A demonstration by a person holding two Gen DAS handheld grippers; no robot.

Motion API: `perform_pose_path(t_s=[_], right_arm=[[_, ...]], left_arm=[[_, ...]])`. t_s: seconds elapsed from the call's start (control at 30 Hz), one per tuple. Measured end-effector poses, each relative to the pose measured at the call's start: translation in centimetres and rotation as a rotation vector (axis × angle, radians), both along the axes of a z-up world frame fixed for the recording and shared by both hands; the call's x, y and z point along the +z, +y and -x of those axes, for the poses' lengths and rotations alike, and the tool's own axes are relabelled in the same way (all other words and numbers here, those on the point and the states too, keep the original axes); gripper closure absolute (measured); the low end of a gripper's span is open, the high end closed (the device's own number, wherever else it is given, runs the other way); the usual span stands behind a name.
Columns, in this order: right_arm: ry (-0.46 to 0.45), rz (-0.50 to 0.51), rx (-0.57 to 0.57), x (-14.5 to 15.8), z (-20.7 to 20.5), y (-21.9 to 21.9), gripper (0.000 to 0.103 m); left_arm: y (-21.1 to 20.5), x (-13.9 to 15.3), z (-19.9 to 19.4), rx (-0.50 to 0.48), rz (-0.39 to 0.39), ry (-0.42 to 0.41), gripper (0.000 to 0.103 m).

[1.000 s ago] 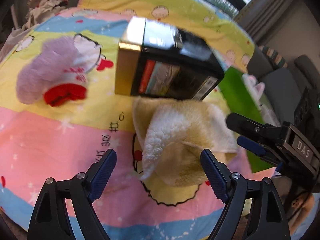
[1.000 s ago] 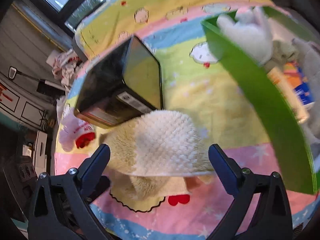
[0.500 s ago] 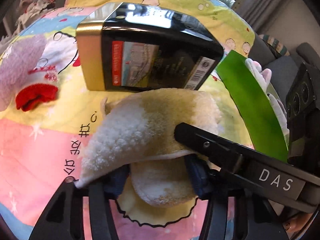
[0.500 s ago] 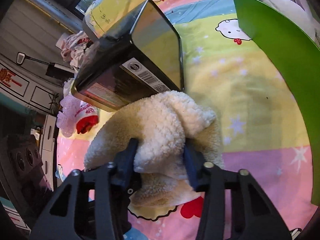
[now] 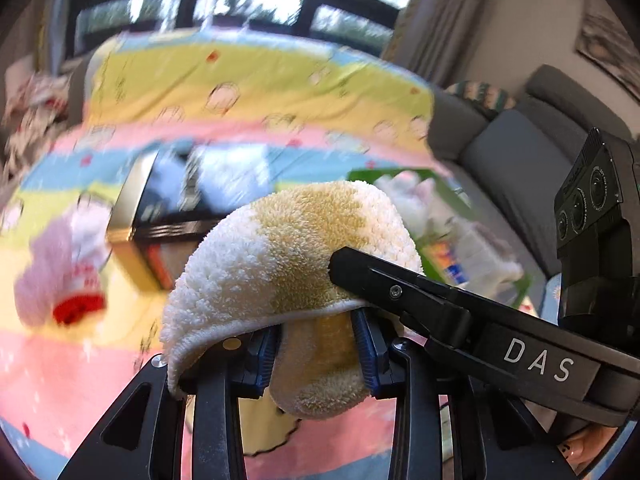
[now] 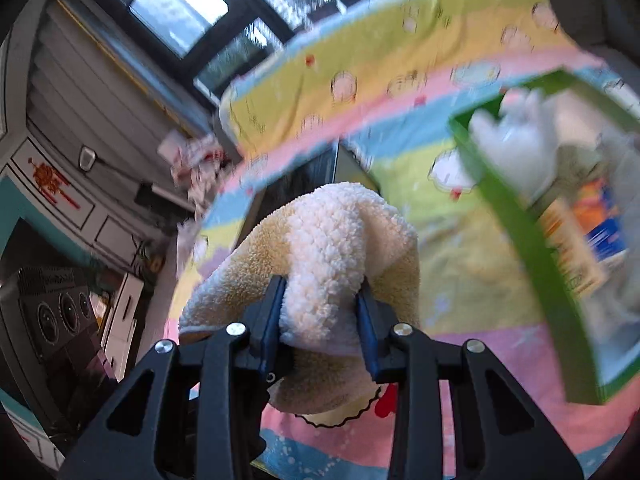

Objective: Organize soft objects
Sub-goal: 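Carry the cream towel over the green box with the right gripper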

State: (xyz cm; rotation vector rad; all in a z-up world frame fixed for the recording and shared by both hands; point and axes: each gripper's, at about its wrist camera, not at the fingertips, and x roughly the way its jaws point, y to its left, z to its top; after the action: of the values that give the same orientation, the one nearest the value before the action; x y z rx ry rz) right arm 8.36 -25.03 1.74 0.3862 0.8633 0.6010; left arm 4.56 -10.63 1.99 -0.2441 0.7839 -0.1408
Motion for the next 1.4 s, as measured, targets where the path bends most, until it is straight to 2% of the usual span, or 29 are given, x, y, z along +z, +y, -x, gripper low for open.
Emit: perform_pose_path(t_s=[0.17,0.3,0.47,0.63,0.9,1.1,1.4], right_arm=[[-0.094,0.0,-0.099,3.5,0.2,-3.5,0.069],[-0.134,0.003,-0.171,4.9,-0.6,-6.1,0.069],[-0.161,0.018,-0.265,5.9,-1.8,-8.5,0.069],[-0.166,0.021,-0.341,5.6,-3.2,-10.7,0.068],[-0.084,0.011,-0.428,2.2,-5.5,-14.4,0.069],[-0.043,0.005,-0.471,0.7,-6.6,-15.5,0.068],[0.056,0.028,-0.53,-1.4,-7.8,-16.6,0.068]], left_arm=[[-3.2,2.8,-1.3,-0.082,-0.013,-0.085,0.068],[-5.3,4.1,-3.2,-0.15,-0.012,-0.131,0.068],[-7.8,4.6,-6.0,-0.222,-0.002,-0.165,0.068],[-10.3,4.2,-8.5,-0.289,-0.003,-0.168,0.068],[-14.0,1.0,-11.7,-0.35,-0.016,-0.097,0.068],[-15.4,-0.7,-13.1,-0.361,-0.017,-0.064,0.068],[-17.0,-3.2,-15.0,-0.38,-0.014,0.04,0.068]])
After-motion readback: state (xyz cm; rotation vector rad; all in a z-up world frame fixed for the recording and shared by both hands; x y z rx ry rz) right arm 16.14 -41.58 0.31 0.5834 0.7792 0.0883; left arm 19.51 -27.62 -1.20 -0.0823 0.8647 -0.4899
